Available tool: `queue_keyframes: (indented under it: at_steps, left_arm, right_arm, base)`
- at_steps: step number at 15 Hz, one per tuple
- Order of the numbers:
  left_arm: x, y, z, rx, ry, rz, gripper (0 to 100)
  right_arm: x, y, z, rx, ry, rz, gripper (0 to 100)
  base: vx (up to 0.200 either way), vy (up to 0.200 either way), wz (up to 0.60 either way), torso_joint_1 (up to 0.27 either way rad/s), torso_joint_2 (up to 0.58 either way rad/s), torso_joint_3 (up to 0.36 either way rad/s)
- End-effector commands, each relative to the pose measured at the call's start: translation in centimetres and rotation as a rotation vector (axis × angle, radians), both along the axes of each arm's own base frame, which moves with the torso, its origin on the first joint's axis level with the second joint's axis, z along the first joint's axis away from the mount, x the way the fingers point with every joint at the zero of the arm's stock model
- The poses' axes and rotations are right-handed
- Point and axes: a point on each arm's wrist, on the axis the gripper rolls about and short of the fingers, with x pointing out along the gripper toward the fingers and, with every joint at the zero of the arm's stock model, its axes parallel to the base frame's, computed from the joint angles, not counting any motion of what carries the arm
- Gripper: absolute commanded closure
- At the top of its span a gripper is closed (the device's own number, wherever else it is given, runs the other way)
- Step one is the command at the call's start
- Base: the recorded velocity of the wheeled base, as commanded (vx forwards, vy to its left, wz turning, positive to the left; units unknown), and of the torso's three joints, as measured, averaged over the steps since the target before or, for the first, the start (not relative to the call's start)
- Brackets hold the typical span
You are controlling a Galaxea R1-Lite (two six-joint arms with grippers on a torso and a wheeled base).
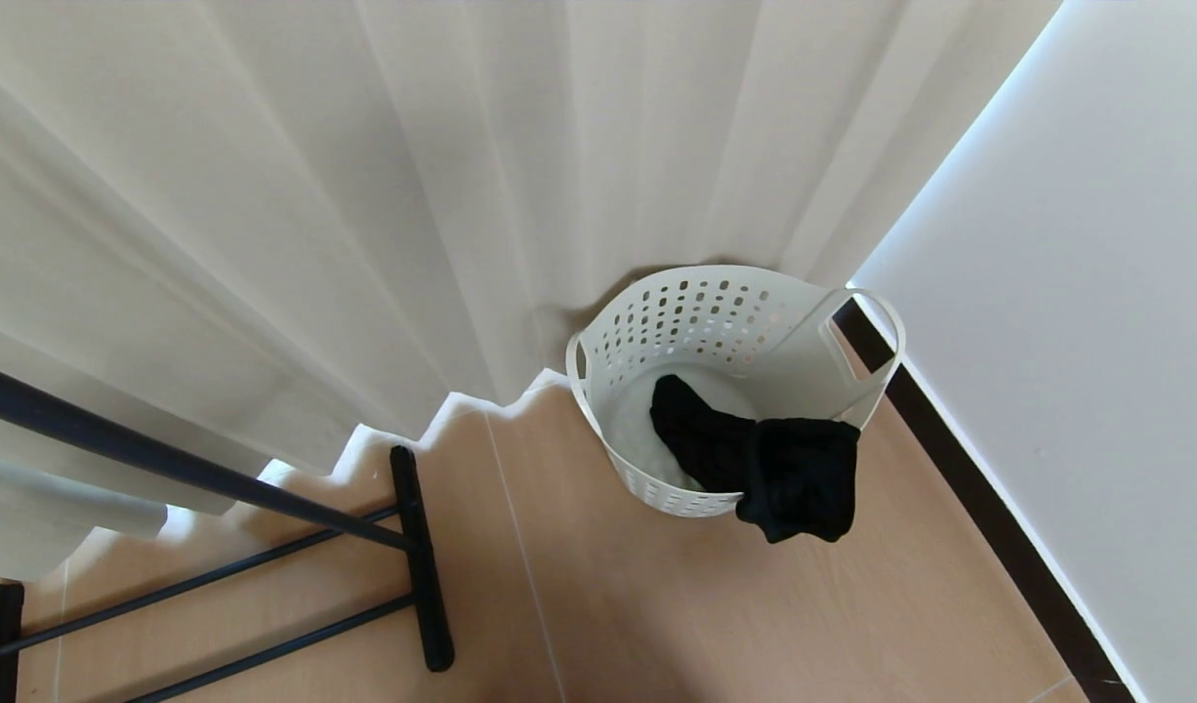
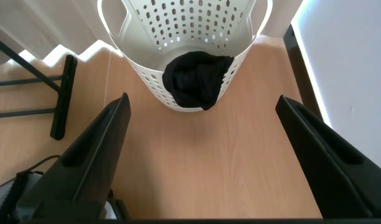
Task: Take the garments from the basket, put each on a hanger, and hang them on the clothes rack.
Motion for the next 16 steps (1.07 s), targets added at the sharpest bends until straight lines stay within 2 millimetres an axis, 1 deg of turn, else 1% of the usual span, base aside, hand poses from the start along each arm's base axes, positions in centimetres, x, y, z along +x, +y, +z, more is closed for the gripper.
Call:
queue_keyframes:
  at_steps: [1,8,9,12,13,14,15,16]
  left_arm:
    - [0.0,0.0,0.0,0.002,-0.001,-0.001,0]
    - [0.0,0.0,0.0,0.0,-0.002,0.0,0]
    - [0.0,0.0,0.0,0.002,-0.002,-0.001,0]
    - [0.0,0.0,0.0,0.002,-0.002,-0.001,0]
    - [0.0,0.0,0.0,0.0,-0.002,0.0,0]
    - [0.0,0.0,0.0,0.0,-0.002,0.0,0]
    - [0.0,0.0,0.0,0.0,-0.002,0.0,0]
    - [0.0,0.0,0.0,0.0,-0.002,-0.001,0]
  right_arm:
    - [0.0,0.0,0.0,-0.004,-0.001,0.003,0]
    - [0.0,0.0,-0.1,-0.016,0.012,0.018,0]
    - [0.1,0.0,-0.2,-0.018,0.026,0.012,0]
    - [1.0,0.1,-0.2,-0.038,0.147,0.013,0]
    - [1.9,0.3,0.2,-0.054,0.237,0.02,0]
    - [2.4,0.4,0.9,-0.058,0.261,0.022,0]
    - [4.1,0.7,2.5,-0.084,0.341,0.02,0]
    - [5.3,0.9,3.5,-0.117,0.376,0.024,0]
  base:
    - [0.0,0.0,0.0,0.0,0.0,0.0]
    - [0.0,0.0,0.0,0.0,0.0,0.0]
    - [0.0,0.0,0.0,0.0,0.0,0.0]
    - [0.0,0.0,0.0,0.0,0.0,0.0]
    - [0.0,0.0,0.0,0.0,0.0,0.0]
    - [0.0,0.0,0.0,0.0,0.0,0.0]
    - [0.0,0.0,0.0,0.0,0.0,0.0]
    - [0.0,0.0,0.0,0.0,0.0,0.0]
